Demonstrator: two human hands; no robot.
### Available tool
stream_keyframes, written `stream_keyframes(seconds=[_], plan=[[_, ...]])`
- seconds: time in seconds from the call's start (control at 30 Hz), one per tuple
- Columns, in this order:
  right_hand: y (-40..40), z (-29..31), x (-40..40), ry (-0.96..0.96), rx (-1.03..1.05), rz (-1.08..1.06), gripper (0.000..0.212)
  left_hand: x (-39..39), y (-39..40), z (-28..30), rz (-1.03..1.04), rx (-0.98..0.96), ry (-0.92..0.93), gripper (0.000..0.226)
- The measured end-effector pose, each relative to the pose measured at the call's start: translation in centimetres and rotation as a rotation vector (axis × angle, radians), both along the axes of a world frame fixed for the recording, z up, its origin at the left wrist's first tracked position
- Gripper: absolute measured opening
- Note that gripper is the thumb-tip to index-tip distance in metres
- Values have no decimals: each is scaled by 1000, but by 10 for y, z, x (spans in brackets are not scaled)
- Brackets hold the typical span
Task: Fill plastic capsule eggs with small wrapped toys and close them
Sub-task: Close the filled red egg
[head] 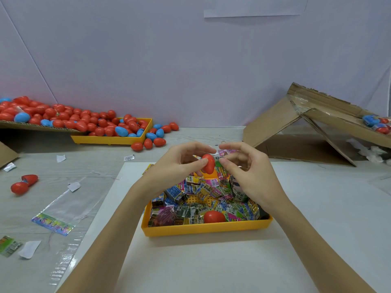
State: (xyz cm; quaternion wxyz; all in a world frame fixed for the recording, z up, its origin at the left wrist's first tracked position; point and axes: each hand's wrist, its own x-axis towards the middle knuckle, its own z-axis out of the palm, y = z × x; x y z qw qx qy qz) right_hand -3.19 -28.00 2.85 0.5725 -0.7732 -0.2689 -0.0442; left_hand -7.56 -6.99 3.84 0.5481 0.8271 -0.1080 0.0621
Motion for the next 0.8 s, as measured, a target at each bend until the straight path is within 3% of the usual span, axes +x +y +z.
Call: stream_keyframes(seconds=[0.8], plan=[[-1, 0, -2, 63, 23, -29, 22, 0, 1, 1, 18, 10, 36, 22]])
